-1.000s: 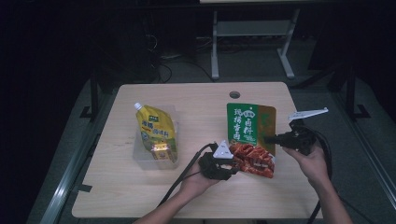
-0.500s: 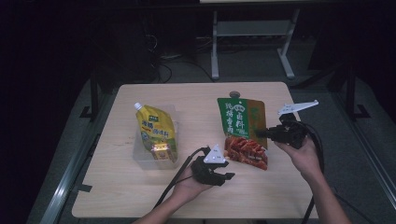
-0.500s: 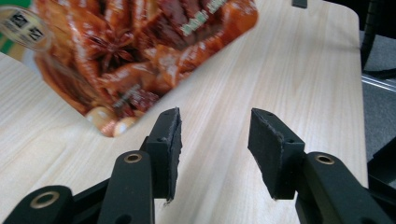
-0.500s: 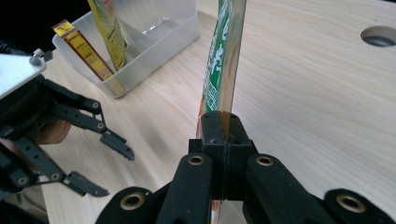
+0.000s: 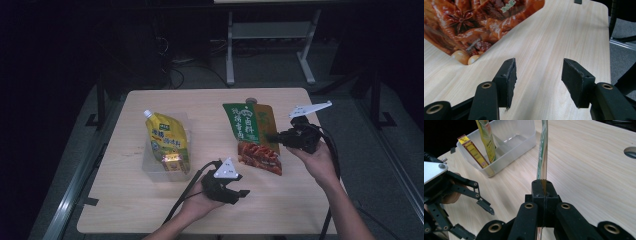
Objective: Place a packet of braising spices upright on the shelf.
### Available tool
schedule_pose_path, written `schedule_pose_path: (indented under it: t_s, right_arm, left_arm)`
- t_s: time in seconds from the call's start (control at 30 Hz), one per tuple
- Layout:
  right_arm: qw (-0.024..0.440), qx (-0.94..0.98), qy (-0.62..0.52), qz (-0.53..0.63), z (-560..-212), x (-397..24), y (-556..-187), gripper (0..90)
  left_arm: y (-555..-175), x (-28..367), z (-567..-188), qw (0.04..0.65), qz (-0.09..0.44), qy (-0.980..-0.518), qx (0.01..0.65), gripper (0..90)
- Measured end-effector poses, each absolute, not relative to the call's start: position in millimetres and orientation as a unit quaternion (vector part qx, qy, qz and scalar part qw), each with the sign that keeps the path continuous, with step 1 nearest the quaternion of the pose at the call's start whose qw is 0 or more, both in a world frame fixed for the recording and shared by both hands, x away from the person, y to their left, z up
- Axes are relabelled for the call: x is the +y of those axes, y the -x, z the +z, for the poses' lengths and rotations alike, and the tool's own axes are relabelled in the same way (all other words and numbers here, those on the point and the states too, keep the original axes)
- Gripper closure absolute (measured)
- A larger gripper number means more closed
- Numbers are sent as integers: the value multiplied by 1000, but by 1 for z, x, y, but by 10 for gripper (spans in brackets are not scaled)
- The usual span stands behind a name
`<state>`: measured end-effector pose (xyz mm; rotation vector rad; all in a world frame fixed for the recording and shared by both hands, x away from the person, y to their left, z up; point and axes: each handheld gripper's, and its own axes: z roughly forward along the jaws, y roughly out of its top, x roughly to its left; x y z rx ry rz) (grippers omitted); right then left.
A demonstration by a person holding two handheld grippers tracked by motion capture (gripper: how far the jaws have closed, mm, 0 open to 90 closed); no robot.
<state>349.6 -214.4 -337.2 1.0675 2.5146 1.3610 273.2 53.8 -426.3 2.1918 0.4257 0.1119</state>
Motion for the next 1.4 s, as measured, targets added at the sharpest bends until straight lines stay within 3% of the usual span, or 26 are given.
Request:
schedule_pose_path:
  t_s: [0.97,1.4]
  right_arm:
    - [51,828,-312,464,-319,-189,-365,900]
    - [45,834,-285,471,-306,-159,-379,900]
  left_arm:
    - [-265,78,-431,447,37,-878,167,392]
    - [-262,81,-431,463,29,-871,161,366]
